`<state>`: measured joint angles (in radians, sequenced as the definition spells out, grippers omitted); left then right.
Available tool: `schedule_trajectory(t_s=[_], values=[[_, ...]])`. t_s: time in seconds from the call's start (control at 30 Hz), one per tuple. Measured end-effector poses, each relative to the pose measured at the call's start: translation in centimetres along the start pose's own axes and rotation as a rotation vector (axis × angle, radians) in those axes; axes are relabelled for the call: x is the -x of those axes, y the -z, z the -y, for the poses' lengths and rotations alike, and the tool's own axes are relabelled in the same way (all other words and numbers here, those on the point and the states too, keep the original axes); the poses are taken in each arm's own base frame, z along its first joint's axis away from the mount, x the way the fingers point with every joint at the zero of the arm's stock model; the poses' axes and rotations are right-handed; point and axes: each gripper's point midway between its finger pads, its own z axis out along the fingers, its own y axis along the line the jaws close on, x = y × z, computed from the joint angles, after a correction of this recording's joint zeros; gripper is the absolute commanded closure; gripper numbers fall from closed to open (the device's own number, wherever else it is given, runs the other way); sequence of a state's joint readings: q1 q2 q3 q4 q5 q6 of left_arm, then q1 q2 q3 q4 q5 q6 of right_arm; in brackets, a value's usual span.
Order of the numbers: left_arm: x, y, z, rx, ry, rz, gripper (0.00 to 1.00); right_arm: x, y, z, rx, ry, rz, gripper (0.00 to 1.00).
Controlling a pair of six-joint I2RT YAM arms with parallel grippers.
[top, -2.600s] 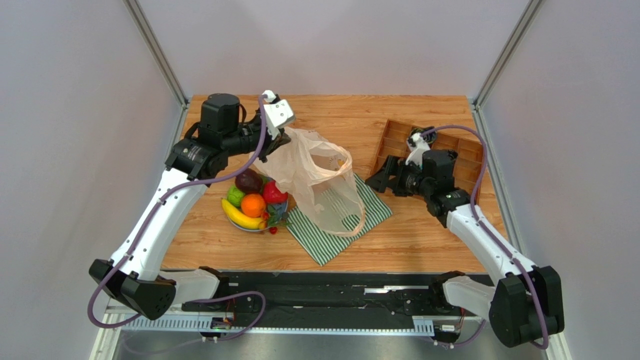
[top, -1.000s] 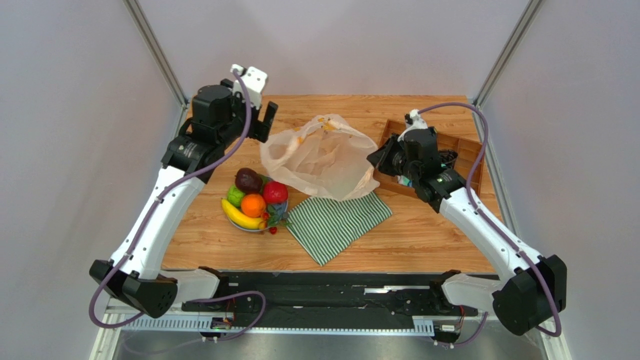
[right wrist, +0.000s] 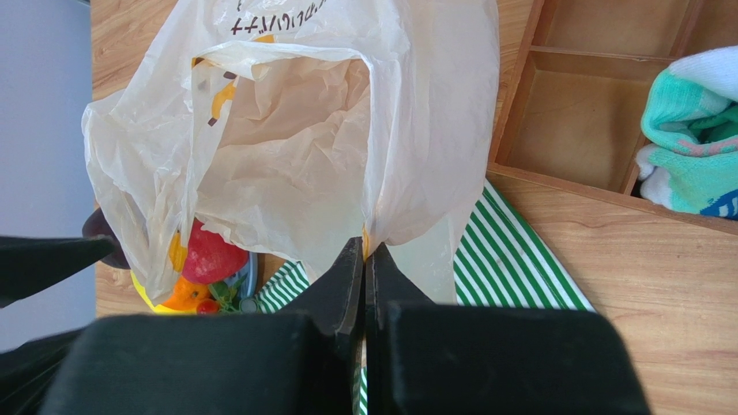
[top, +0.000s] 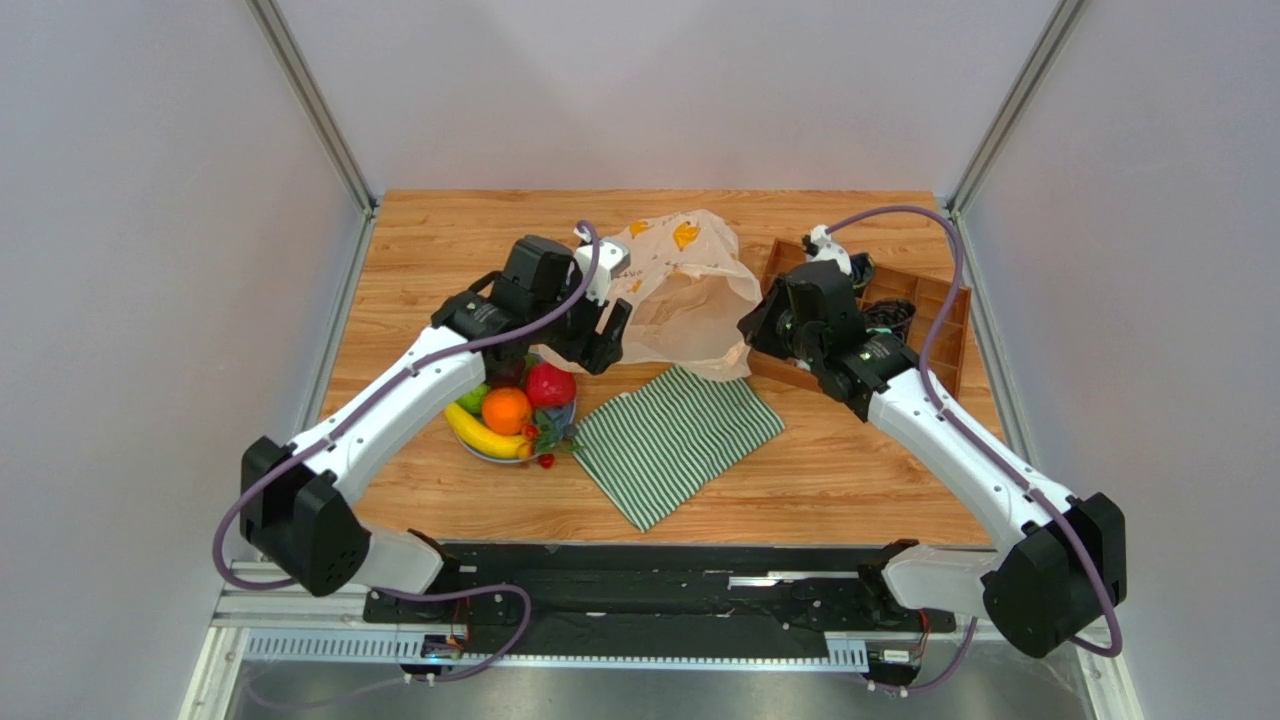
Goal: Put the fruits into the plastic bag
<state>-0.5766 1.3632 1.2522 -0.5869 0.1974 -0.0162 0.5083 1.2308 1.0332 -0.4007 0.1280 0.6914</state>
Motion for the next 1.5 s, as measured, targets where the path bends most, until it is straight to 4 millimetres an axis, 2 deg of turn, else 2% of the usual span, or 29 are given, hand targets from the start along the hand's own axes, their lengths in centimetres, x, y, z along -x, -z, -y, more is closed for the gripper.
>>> schedule_trajectory(t_s=[0.07,0.17,0.3,0.43,0.53,0.57,0.63,0.67,0.7,0.77,0.8,0.9,1.07,1.13,1.2,1.3,1.37,1.43,1.47,1.5], values=[[-1.2,-1.2,-0.9,0.042,0.008,-0.056,0.23,0.0,0.0,0.0,0.003,0.0,-0.002,1.0],[-2.5,-1.8,-1.6,0.071,0.015,-0.107,0.23,0.0,0.0,-0.1,0.006,0.0,-0.002,1.0],[-2.6,-2.0,-1.2,0.053,0.014,-0.11,0.23,0.0,0.1,-0.2,0.009,0.001,-0.003,1.0],[-3.5,-3.1,-1.0,0.031,0.022,-0.147,0.26,-0.2,0.1,-0.4,0.02,0.001,-0.013,1.0],[-4.9,-4.6,-1.0,0.017,0.035,-0.202,0.5,-0.3,0.2,-0.5,0.029,0.007,-0.019,1.0],[-5.4,-5.0,-1.0,0.01,0.04,-0.223,0.62,-0.3,0.2,-0.5,0.032,0.007,-0.021,1.0],[-6.3,-5.6,-0.9,0.003,0.053,-0.254,0.75,-0.4,0.3,-0.7,0.04,0.012,-0.024,1.0],[-6.6,-5.8,-0.9,-0.002,0.054,-0.267,0.88,-0.4,0.4,-0.7,0.045,0.016,-0.026,1.0],[-6.8,-5.7,-0.8,-0.006,0.055,-0.274,0.92,-0.4,0.4,-0.8,0.047,0.021,-0.025,1.0],[-6.3,-5.3,-0.6,-0.008,0.058,-0.27,1.0,-0.3,0.5,-0.8,0.054,0.045,-0.024,1.0],[-5.7,-5.1,-0.6,-0.008,0.056,-0.257,1.0,-0.3,0.6,-0.8,0.057,0.057,-0.023,1.0],[-2.1,-3.6,-0.5,-0.003,0.042,-0.165,1.0,-0.3,0.6,-0.5,0.055,0.116,-0.023,1.0],[5.6,1.7,0.0,-0.022,0.052,0.099,1.0,0.2,0.2,0.5,0.007,0.229,-0.019,1.0],[7.5,3.9,-0.5,-0.039,0.089,0.192,1.0,0.6,-0.2,0.7,-0.016,0.259,-0.013,1.0],[8.7,5.3,-1.8,-0.043,0.139,0.258,1.0,0.9,-0.7,1.2,-0.05,0.284,-0.016,0.98],[8.7,5.0,-3.9,-0.062,0.222,0.285,1.0,0.7,-1.7,1.7,-0.085,0.308,-0.036,0.92],[7.1,3.3,-4.6,-0.083,0.274,0.246,1.0,0.3,-2.4,2.0,-0.1,0.316,-0.055,0.85],[5.2,1.6,-4.6,-0.109,0.312,0.189,1.0,0.1,-2.9,2.1,-0.107,0.321,-0.067,0.8],[4.3,0.8,-4.7,-0.123,0.337,0.161,1.0,0.0,-3.2,2.1,-0.11,0.322,-0.072,0.74],[3.6,0.2,-4.7,-0.139,0.358,0.138,1.0,0.0,-3.4,2.1,-0.112,0.323,-0.076,0.71]])
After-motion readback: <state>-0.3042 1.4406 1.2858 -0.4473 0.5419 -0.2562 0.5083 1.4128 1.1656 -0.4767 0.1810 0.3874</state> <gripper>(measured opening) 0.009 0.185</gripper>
